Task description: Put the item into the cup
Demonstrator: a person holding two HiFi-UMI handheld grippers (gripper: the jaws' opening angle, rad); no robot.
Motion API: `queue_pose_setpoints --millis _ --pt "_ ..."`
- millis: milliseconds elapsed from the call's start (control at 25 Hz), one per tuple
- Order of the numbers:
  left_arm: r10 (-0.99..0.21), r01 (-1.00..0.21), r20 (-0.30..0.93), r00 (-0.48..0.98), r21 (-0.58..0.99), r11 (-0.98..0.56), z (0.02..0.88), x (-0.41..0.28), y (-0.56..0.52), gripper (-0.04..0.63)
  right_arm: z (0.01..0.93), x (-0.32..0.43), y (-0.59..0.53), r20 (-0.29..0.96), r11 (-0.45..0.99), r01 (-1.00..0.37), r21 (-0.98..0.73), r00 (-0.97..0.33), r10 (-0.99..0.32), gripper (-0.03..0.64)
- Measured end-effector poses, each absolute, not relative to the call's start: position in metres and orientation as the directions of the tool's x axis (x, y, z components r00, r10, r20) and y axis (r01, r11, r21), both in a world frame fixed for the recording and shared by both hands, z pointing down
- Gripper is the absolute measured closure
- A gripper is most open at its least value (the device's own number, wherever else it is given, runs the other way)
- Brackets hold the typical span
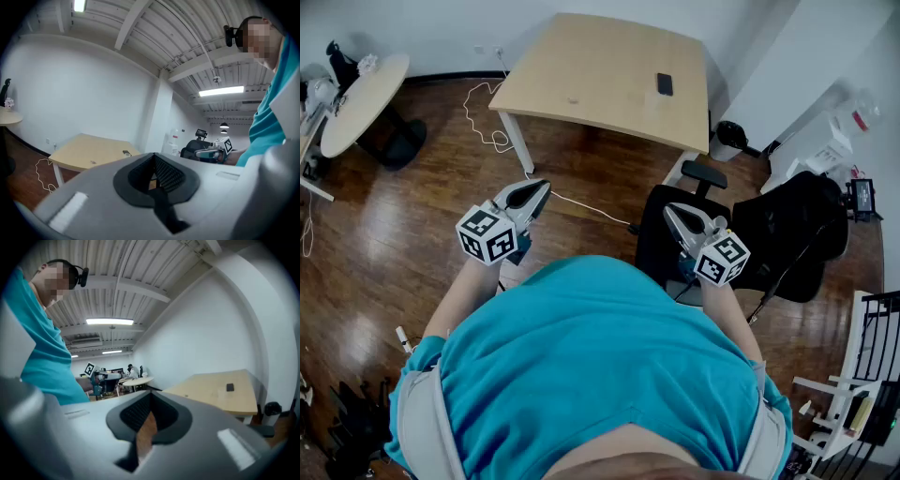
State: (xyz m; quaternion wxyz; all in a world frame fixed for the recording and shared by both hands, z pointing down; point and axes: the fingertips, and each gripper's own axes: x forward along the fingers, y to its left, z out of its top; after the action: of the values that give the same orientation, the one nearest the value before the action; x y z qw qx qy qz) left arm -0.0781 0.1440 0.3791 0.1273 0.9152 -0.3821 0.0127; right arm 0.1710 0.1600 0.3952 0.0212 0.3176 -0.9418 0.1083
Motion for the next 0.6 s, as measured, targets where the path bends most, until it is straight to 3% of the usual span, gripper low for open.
queue_pose_setpoints --millis 600 --pt "-0.674 -0.692 0.159 0.722 0.208 -0.691 0.379 -0.046 0.122 0.592 0.403 0.181 0.135 0.112 0.802 -0.578 -0.149 -0.816 -0.567 0.615"
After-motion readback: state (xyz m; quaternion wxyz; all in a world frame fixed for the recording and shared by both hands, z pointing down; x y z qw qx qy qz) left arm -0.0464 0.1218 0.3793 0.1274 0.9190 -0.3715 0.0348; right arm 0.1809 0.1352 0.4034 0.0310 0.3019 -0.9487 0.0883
